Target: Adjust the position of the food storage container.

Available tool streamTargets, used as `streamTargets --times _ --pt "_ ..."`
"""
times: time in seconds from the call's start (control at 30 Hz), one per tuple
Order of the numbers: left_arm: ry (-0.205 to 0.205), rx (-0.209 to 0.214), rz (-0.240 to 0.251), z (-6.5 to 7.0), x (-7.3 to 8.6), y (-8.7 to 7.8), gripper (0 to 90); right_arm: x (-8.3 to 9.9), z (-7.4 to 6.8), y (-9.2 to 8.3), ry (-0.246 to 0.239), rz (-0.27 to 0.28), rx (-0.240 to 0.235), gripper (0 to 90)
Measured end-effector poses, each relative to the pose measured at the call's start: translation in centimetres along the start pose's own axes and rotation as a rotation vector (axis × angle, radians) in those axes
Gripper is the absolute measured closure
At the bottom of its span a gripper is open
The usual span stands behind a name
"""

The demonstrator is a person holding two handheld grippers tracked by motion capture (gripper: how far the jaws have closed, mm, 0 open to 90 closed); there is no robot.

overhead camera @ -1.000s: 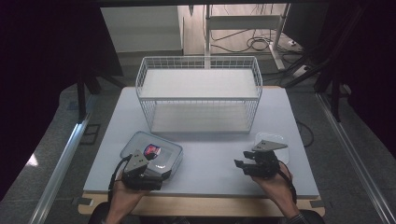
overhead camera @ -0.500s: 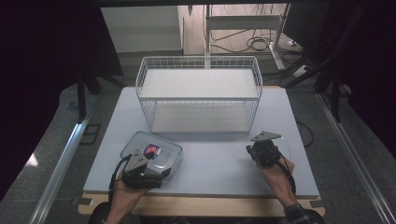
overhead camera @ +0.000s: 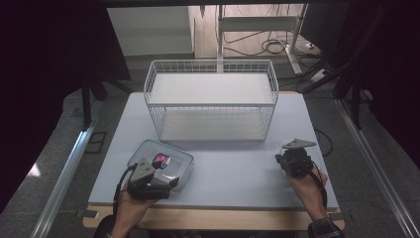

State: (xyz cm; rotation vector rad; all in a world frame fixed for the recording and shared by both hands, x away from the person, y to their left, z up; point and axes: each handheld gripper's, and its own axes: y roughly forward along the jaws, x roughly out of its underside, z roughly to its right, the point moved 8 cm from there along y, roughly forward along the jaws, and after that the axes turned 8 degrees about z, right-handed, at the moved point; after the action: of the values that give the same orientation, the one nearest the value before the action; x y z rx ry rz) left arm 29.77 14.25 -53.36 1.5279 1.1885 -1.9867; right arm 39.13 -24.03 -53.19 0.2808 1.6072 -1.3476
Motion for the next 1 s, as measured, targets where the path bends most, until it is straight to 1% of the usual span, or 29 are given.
streamTargets --times 0.03,0.13,0.17,0.2,0.23,0.27,0.3,0.33,0.37,0.4,0.43,0.47,0.5,0.53,0.57,0.6,0.67,0.7,0.73,0.77,0.8,0.83,0.87,0.9,0.93,0.97,1.0 --pt "-0.002 -0.001 0.0 -0.2 0.0 0.0 17.1 0.1 0.4 -0.1 0.009 0.003 0.002 89.4" --pt "0.005 -0.005 -0.006 -0.4 0.0 -0.1 19.8 0.2 0.6 -0.2 0.011 0.006 0.004 89.3" --pt "0.02 -0.006 -0.013 -0.7 -0.2 -0.1 26.3 0.1 0.4 -0.3 0.008 0.016 0.006 89.0" --pt "0.02 -0.006 -0.013 -0.7 -0.2 -0.1 30.7 0.1 0.4 -0.3 0.008 0.016 0.006 89.0" --pt "0.039 -0.024 -0.014 -1.5 -0.6 -0.3 36.4 0.0 0.2 -0.3 0.019 0.031 -0.015 88.3" --pt "0.039 -0.024 -0.014 -1.5 -0.6 -0.3 44.0 0.0 0.2 -0.3 0.019 0.031 -0.015 88.3" --pt "0.021 -0.048 -0.002 -2.9 -1.1 -0.6 52.8 -0.2 -0.2 -0.4 0.013 0.044 -0.024 87.8" --pt "0.021 -0.048 -0.002 -2.9 -1.1 -0.6 61.6 -0.2 -0.2 -0.4 0.013 0.044 -0.024 87.8" --pt "-0.005 -0.065 0.004 -3.7 -1.3 -0.7 70.6 -0.3 -0.6 -0.4 0.009 0.054 -0.035 87.3" --pt "-0.021 -0.078 0.008 -4.5 -1.4 -0.9 70.6 -0.3 -0.6 -0.4 0.009 0.054 -0.035 87.3" --pt "-0.031 -0.099 0.011 -5.5 -1.5 -1.2 77.5 -0.3 -0.8 -0.4 0.007 0.055 -0.042 87.2" --pt "-0.04 -0.126 0.01 -6.4 -1.5 -1.5 83.2 -0.3 -1.1 -0.4 0.005 0.055 -0.049 87.1" --pt "-0.056 -0.187 0.016 -8.5 -1.4 -2.2 89.9 -0.3 -1.6 -0.3 -0.003 0.057 -0.063 86.6" --pt "-0.056 -0.187 0.016 -8.5 -1.4 -2.2 90.0 -0.3 -1.6 -0.3 -0.003 0.057 -0.063 86.6" --pt "-0.065 -0.216 0.016 -9.5 -1.2 -2.5 90.0 -0.4 -2.0 -0.3 -0.013 0.056 -0.078 85.0" --pt "-0.078 -0.24 0.015 -10.5 -1.0 -2.9 90.0 -0.4 -2.0 -0.3 -0.013 0.056 -0.078 85.0" --pt "-0.098 -0.288 0.009 -12.4 -0.2 -3.6 90.0 -0.4 -2.5 -0.2 -0.019 0.054 -0.089 82.0" --pt "-0.127 -0.323 -0.012 -14.1 1.0 -4.0 90.0 -0.3 -2.8 -0.1 -0.027 0.051 -0.103 78.1" --pt "-0.127 -0.323 -0.012 -14.1 1.0 -4.0 90.0 -0.3 -2.8 -0.1 -0.027 0.051 -0.103 78.1" --pt "-0.143 -0.325 -0.023 -14.8 1.6 -4.1 90.0 -0.3 -3.0 0.0 -0.029 0.05 -0.108 75.5" --pt "-0.161 -0.325 -0.04 -15.2 2.3 -4.0 90.0 -0.2 -3.1 0.0 -0.033 0.05 -0.111 73.6" --pt "-0.171 -0.321 -0.076 -15.7 3.2 -3.8 90.0 -0.2 -3.2 0.0 -0.036 0.049 -0.114 72.4" --pt "-0.181 -0.312 -0.09 -15.8 3.6 -3.6 90.0 -0.2 -3.4 0.1 -0.037 0.052 -0.12 71.2" --pt "-0.183 -0.284 -0.123 -15.7 4.3 -3.2 90.0 -0.2 -3.6 0.0 -0.036 0.054 -0.125 69.9" --pt "-0.183 -0.284 -0.123 -15.7 4.3 -3.2 90.0 -0.2 -3.6 0.0 -0.036 0.054 -0.125 69.9" --pt "-0.189 -0.269 -0.139 -15.5 4.6 -2.8 90.0 -0.2 -3.8 0.0 -0.036 0.057 -0.137 68.2" --pt "-0.194 -0.249 -0.151 -15.2 4.8 -2.6 90.0 -0.2 -3.8 0.0 -0.036 0.057 -0.137 68.2"
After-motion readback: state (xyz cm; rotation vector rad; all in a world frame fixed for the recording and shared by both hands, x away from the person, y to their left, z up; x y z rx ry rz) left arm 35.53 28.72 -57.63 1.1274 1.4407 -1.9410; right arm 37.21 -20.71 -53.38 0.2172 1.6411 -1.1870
